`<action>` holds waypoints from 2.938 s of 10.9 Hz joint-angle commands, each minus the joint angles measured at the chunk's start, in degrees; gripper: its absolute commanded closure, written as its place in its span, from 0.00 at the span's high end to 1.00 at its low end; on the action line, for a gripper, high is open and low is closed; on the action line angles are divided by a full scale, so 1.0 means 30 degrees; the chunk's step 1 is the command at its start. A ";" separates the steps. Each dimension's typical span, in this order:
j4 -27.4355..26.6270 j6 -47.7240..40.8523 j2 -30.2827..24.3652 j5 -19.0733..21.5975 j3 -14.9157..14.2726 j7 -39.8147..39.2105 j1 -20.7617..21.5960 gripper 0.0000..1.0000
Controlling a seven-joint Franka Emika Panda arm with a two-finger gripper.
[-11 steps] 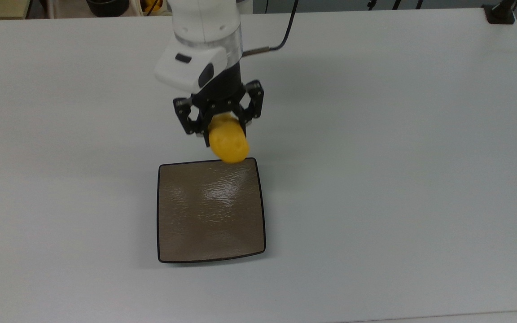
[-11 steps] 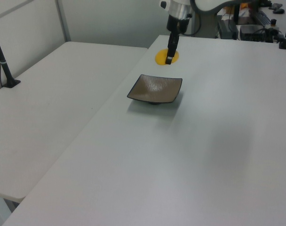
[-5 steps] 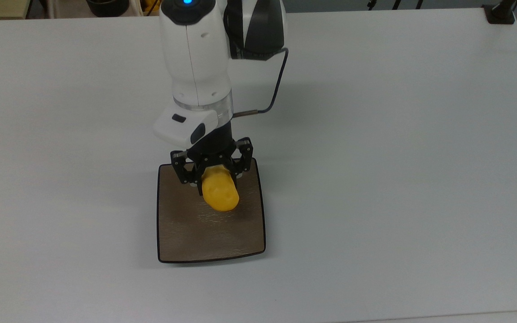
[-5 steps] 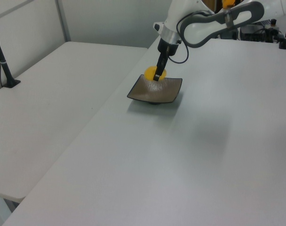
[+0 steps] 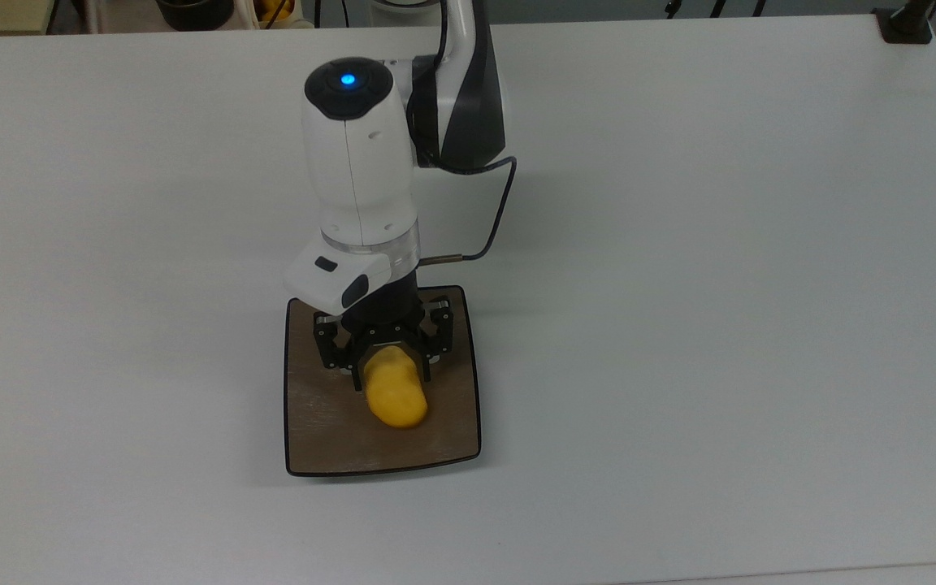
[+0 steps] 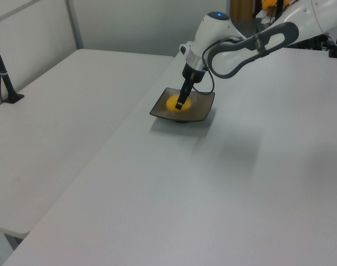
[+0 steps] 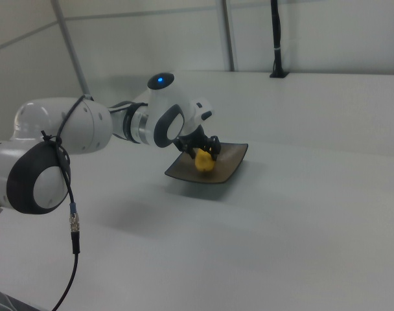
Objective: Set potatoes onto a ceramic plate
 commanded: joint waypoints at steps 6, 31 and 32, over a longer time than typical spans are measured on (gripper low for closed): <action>-0.1006 -0.0018 -0.1858 -0.0125 -0.0053 0.0778 -0.0095 1.00; -0.4787 -1.4204 -1.3292 0.0578 -0.0346 0.2565 -0.0594 1.00; -0.4787 -1.4173 -1.3292 0.0549 -0.0346 0.2565 -0.0565 1.00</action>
